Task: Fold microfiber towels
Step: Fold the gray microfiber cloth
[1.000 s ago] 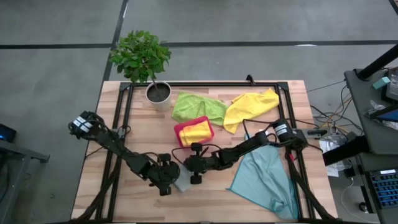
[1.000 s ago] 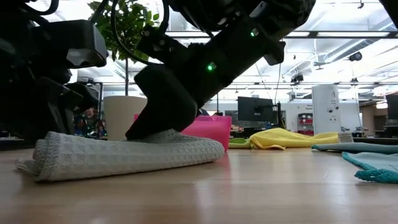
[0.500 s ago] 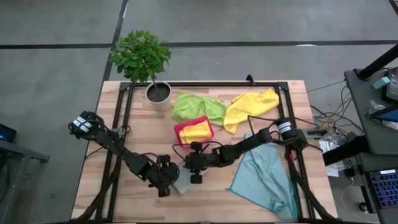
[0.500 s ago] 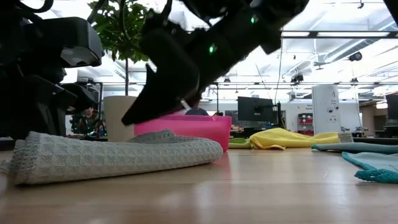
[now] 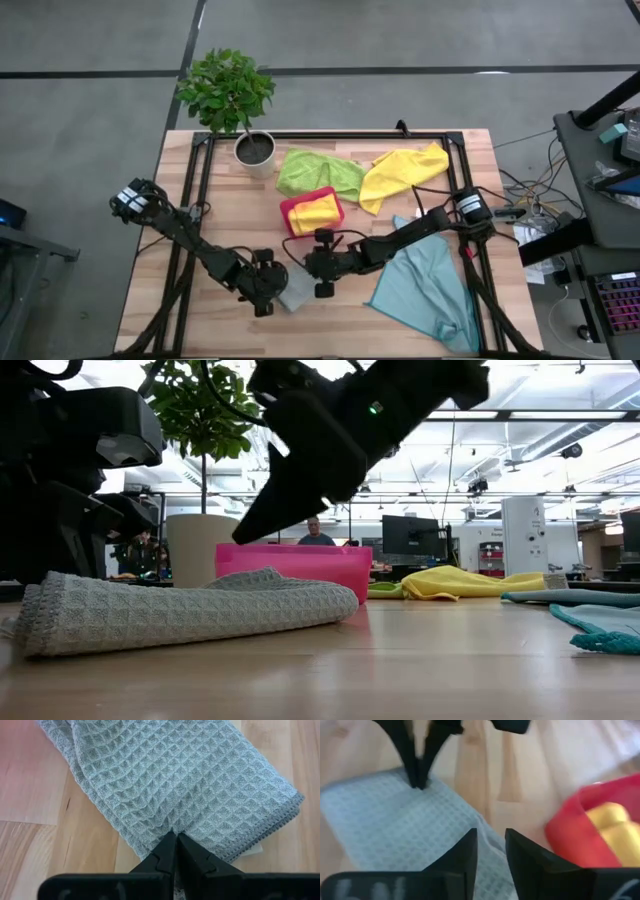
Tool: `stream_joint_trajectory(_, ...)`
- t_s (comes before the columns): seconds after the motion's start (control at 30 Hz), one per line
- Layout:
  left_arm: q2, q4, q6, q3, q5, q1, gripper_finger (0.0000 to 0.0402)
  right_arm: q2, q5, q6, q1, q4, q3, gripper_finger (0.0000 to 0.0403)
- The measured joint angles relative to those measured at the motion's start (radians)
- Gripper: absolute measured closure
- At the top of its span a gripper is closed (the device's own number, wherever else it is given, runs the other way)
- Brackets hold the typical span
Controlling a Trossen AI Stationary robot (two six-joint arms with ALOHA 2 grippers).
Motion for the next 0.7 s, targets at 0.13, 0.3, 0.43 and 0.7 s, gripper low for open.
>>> stream_joint_trajectory(0.13, 0.000, 0.000, 0.000, 0.000, -0.005, 0.000, 0.0400, 0.004, 0.055, 0.010, 0.002, 0.034, -0.030, 0.0342)
stream_joint_trajectory(0.3, 0.000, 0.000, 0.000, 0.000, -0.006, 0.000, 0.0400, 0.042, 0.081, 0.031, -0.009, 0.052, -0.052, 0.0372)
stream_joint_trajectory(0.43, 0.000, 0.000, -0.001, 0.000, -0.007, 0.000, 0.0400, 0.095, 0.127, 0.032, -0.017, 0.076, -0.053, 0.0388)
stream_joint_trajectory(0.7, 0.000, -0.002, -0.002, 0.000, -0.012, 0.000, 0.0400, 0.129, 0.204, 0.041, -0.023, 0.085, -0.051, 0.0394)
